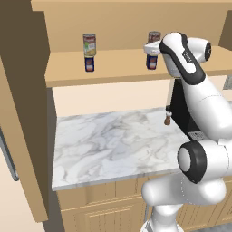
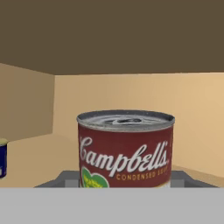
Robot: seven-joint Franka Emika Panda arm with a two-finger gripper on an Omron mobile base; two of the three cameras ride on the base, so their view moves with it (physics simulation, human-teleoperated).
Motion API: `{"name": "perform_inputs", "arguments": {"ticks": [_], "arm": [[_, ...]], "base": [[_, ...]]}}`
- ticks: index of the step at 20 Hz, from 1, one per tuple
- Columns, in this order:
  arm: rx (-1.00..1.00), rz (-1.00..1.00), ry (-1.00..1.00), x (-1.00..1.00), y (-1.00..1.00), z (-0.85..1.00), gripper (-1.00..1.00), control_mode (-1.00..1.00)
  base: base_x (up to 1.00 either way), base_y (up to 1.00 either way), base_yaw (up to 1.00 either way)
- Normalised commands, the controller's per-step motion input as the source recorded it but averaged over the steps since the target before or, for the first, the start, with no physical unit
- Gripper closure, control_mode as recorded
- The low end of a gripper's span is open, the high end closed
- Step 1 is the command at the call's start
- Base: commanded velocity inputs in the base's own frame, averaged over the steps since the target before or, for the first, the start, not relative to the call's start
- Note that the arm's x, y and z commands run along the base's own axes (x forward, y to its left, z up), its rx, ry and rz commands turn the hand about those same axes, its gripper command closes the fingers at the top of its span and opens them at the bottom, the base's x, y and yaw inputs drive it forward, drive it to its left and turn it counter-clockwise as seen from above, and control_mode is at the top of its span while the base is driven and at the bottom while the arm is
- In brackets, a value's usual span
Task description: Stack two cans on top of the other two cans in the cabinet.
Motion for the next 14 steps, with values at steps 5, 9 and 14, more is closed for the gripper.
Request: {"name": "perform_inputs", "arguments": {"ticks": [5, 9, 14], "arm": [[0.00, -0.01, 0.00, 0.00, 0.00, -0.04, 1.00, -1.00], [0.00, 0.00, 0.04, 0.02, 0.00, -0.10, 1.00, -1.00], [0.00, 0.00, 0.08, 0.05, 0.00, -0.15, 1.00, -1.00]], "base": [[0.00, 0.00, 0.00], [0.00, 0.00, 0.00], [0.00, 0.00, 0.00]]}}
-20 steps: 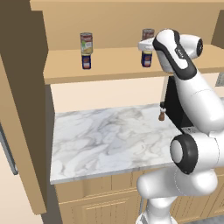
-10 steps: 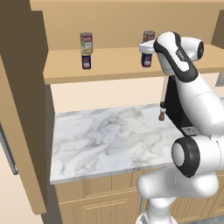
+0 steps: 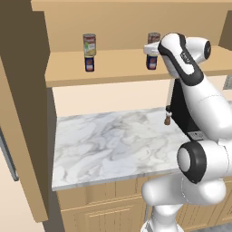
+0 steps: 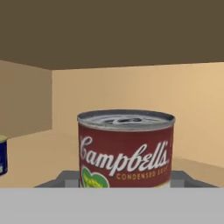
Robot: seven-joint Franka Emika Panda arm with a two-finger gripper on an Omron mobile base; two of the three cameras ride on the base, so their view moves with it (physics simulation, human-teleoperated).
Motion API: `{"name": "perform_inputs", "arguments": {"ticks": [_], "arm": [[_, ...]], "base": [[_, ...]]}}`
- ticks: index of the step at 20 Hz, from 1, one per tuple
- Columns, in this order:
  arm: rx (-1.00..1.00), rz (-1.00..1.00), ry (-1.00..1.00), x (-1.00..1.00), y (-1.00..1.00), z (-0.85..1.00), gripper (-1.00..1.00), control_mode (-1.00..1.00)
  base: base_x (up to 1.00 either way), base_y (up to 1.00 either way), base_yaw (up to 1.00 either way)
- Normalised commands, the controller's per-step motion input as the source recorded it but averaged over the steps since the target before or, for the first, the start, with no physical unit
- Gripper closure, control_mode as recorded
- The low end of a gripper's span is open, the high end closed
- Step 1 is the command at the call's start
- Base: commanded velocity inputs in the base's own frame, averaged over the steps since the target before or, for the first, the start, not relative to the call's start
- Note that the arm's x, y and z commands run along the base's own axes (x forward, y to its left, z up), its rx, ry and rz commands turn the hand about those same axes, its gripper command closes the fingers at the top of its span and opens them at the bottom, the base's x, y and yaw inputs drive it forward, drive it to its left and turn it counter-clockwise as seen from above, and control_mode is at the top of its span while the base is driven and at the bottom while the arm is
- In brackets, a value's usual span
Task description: Stack two cans on top of the other two cans in the cabinet.
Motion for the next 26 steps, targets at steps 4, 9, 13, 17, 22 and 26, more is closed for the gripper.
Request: {"name": "perform_inputs", "arguments": {"ticks": [4, 9, 13, 17, 22, 26], "arm": [[0.00, 0.00, 0.08, 0.03, 0.00, -0.17, 1.00, -1.00], [0.00, 0.00, 0.03, 0.03, 0.00, -0.15, -1.00, -1.00], [0.00, 0.00, 0.00, 0.01, 0.00, -0.10, -1.00, -1.00], [0.00, 0.00, 0.00, 0.00, -0.04, -0.09, -1.00, -1.00], [0.00, 0.00, 0.00, 0.00, -0.09, -0.09, -1.00, -1.00], [0.00, 0.00, 0.00, -0.07, -0.14, -0.01, -1.00, -1.00]], "base": [[0.00, 0.00, 0.00], [0.00, 0.00, 0.00], [0.00, 0.00, 0.00], [0.00, 0.00, 0.00], [0.00, 0.00, 0.00], [0.00, 0.00, 0.00]]}}
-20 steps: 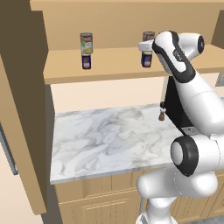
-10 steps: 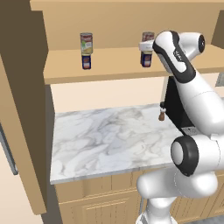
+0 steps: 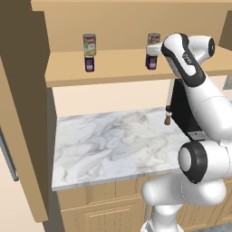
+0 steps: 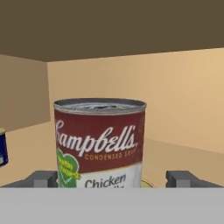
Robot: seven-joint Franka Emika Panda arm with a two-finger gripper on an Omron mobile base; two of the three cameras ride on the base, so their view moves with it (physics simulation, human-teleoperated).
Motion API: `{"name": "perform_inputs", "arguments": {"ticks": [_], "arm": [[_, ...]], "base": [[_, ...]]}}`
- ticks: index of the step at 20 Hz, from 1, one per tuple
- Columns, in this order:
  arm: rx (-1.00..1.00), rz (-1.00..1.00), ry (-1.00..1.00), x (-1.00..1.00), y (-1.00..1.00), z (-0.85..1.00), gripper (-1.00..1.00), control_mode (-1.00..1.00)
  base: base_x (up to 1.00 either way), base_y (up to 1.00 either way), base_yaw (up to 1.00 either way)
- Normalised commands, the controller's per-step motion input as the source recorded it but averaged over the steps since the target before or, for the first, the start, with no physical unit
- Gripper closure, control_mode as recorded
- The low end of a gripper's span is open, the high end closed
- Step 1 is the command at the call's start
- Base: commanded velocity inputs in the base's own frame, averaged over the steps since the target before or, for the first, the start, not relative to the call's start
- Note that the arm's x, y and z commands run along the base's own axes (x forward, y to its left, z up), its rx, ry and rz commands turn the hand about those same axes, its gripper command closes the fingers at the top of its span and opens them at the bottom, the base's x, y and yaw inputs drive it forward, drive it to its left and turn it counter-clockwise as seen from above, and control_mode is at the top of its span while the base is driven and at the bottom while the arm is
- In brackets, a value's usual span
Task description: Stack two cans on top of the other two cans in the cabinet.
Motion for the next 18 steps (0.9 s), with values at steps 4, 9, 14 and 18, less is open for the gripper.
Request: {"name": "perform_inputs", "arguments": {"ticks": [4, 9, 14, 18], "arm": [[0.00, 0.00, 0.00, -0.18, -0.09, -0.02, -1.00, -1.00], [0.00, 0.00, 0.00, -0.25, -0.02, 0.00, -1.00, -1.00], [0.00, -0.05, 0.01, -0.46, 0.00, 0.00, -1.00, -1.00], [0.00, -0.08, 0.05, -0.61, 0.00, -0.02, -1.00, -1.00]], "base": [[0.00, 0.00, 0.00], [0.00, 0.00, 0.00], [0.00, 0.00, 0.00], [0.00, 0.00, 0.00]]}}
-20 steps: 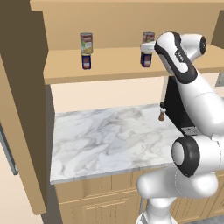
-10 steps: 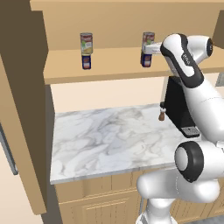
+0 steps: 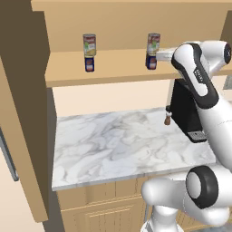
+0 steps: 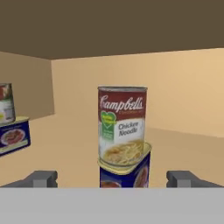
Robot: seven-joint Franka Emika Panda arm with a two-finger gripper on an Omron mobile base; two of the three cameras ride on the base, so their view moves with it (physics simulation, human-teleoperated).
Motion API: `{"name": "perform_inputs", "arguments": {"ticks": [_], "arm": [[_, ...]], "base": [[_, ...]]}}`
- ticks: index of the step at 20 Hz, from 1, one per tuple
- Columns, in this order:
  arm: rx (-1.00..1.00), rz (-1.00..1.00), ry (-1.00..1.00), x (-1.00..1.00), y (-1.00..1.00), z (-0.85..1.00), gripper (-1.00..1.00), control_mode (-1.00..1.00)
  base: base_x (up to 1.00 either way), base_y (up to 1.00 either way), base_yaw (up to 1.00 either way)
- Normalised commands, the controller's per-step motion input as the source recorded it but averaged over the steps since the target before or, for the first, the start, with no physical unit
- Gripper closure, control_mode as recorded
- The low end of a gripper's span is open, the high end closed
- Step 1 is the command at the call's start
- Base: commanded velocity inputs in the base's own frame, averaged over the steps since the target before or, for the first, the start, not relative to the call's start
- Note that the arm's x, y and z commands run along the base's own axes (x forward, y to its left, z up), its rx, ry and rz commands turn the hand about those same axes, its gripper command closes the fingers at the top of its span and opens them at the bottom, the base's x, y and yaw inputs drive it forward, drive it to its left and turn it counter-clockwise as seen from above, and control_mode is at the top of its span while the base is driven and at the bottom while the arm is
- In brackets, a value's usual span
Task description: Stack two cans on top of the other two cans in the cabinet.
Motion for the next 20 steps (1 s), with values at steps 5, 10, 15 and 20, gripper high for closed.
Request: {"name": "perform_inputs", "arguments": {"ticks": [5, 10, 15, 20], "arm": [[-0.03, -0.11, 0.15, -0.70, 0.05, -0.09, -1.00, -1.00], [0.00, -0.15, 0.19, -0.77, 0.11, -0.11, -1.00, -1.00], [0.00, -0.13, 0.15, -0.83, 0.06, -0.15, -1.00, -1.00], [0.00, -0.06, 0.11, -0.87, 0.01, -0.22, -1.00, -1.00]], "base": [[0.00, 0.00, 0.00], [0.00, 0.00, 0.00], [0.00, 0.00, 0.00], [0.00, 0.00, 0.00]]}}
